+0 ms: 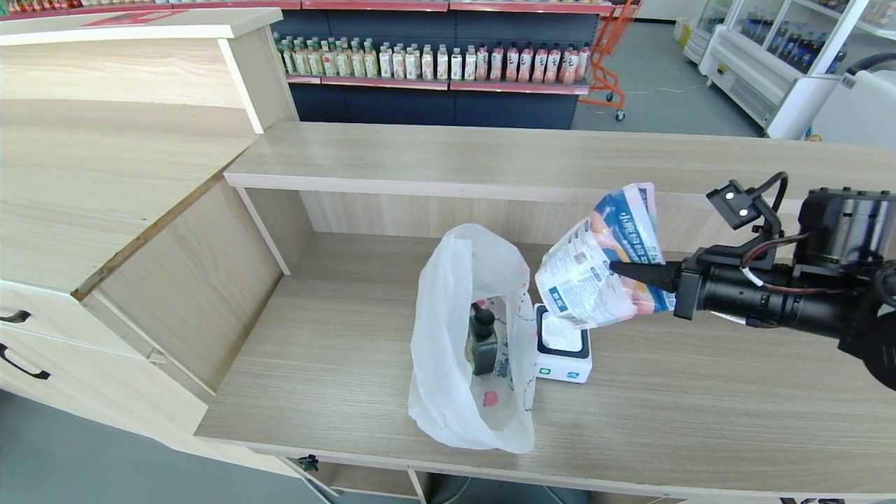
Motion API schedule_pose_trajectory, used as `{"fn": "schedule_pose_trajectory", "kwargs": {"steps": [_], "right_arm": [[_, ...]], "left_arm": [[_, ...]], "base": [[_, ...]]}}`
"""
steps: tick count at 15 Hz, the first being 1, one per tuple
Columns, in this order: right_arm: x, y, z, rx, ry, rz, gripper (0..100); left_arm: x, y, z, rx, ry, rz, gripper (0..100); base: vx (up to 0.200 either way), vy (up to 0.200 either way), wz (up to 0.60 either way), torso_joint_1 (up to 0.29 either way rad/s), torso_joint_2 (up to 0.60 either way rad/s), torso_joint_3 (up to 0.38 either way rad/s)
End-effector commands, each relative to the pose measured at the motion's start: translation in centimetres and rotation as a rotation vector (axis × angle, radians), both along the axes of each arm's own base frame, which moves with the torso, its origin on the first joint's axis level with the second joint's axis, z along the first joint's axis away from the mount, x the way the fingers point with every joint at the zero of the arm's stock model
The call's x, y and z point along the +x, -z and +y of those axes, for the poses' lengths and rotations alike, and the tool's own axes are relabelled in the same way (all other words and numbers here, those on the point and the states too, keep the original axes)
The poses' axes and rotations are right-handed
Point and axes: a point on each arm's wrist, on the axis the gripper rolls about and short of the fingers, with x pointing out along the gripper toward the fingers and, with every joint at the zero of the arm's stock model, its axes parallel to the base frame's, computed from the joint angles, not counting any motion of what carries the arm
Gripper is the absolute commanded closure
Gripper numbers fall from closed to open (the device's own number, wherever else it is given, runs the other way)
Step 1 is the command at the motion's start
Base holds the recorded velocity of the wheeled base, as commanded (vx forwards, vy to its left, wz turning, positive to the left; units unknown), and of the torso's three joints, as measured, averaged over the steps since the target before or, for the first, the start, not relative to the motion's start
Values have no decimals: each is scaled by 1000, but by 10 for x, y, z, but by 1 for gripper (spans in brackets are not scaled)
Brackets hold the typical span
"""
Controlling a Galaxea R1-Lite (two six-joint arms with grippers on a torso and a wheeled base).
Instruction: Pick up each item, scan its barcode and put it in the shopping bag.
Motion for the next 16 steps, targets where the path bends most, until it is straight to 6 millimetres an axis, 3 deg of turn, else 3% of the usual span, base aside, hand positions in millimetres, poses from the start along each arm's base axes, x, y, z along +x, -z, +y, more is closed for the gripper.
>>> {"fn": "schedule_pose_trajectory", "kwargs": {"steps": [1, 5, 16], "right_arm": [[-18, -19, -3, 26, 5, -46, 100], [-15, -18, -2, 91, 19, 30, 100], [34, 21, 17, 34, 2, 78, 100]], "left_arm": [[0, 0, 0, 0, 0, 0, 0], [0, 0, 0, 0, 0, 1, 0], [0, 0, 0, -2, 0, 1, 0]], "base": [[0, 0, 0, 0, 0, 0], [0, 150, 0, -7, -3, 3], [0, 0, 0, 0, 0, 0]]}}
